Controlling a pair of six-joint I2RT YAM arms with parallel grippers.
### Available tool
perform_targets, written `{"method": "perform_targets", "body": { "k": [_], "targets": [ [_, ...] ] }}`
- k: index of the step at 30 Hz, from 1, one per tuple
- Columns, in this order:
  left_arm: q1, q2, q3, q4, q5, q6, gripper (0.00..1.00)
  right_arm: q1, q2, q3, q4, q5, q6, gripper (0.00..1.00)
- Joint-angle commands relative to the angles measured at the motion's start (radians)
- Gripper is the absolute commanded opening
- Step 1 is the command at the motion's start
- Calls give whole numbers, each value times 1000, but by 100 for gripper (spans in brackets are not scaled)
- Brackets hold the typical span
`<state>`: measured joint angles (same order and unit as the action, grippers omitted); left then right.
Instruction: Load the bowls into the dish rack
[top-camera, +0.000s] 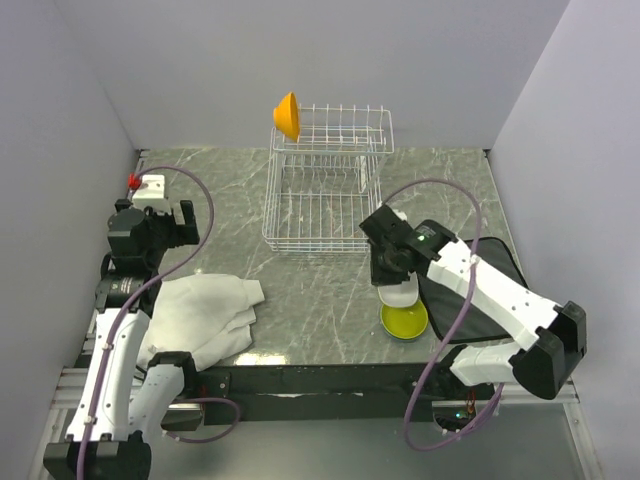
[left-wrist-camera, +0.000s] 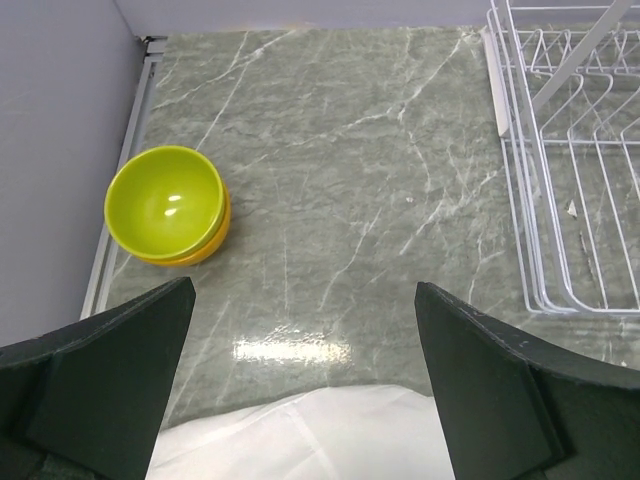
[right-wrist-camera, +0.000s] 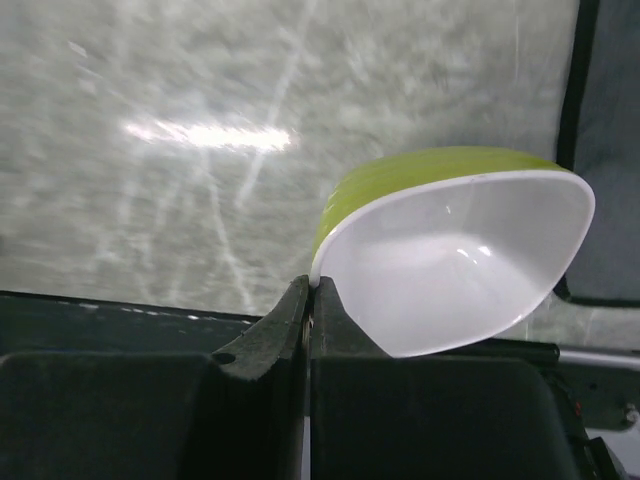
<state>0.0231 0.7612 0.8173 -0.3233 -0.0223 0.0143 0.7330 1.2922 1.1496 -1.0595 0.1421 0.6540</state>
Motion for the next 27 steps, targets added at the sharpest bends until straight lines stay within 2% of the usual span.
{"method": "perform_targets", "body": {
  "k": [1, 6, 8, 9, 11, 14, 15, 19, 21, 22, 23, 24, 25, 27],
  "targets": [
    [5, 50, 77, 26, 33, -46, 99, 3, -70, 119, -11, 70, -42, 0],
    [3, 105, 106, 58, 74, -88, 99, 3, -114, 238, 35, 16, -143, 0],
    [5, 133, 115, 66, 93, -114, 99, -9, -137, 272, 108, -82, -220, 0],
    [5, 142, 117, 67, 104, -122, 99, -18, -139, 310, 128, -192, -284, 0],
    [5, 176, 126, 69, 130, -137, 99, -33, -146, 344, 196, -277, -344, 0],
    [5, 227, 147, 67, 211, -155, 99, -107, -131, 401, 314, -493, -439, 0],
    [5, 239, 155, 67, 264, -157, 100, -168, -123, 429, 344, -547, -461, 0],
    [-3, 302, 183, 61, 399, -134, 100, -294, -58, 459, 597, -783, -415, 0],
    [-17, 320, 201, 44, 438, -102, 98, -320, -12, 485, 683, -901, -357, 0],
    [-18, 332, 206, 35, 467, -93, 97, -351, 33, 489, 792, -936, -326, 0],
    [-18, 339, 213, 15, 482, -71, 97, -362, 53, 480, 875, -1023, -229, 0],
    [-41, 340, 215, 7, 492, -63, 97, -375, 70, 454, 965, -1050, -173, 0],
    [-46, 345, 218, 0, 499, -56, 97, -385, 109, 447, 1124, -1062, -125, 0],
    [-52, 352, 226, -33, 518, -48, 99, -397, 166, 481, 1220, -1075, -30, 0]
  ]
}}
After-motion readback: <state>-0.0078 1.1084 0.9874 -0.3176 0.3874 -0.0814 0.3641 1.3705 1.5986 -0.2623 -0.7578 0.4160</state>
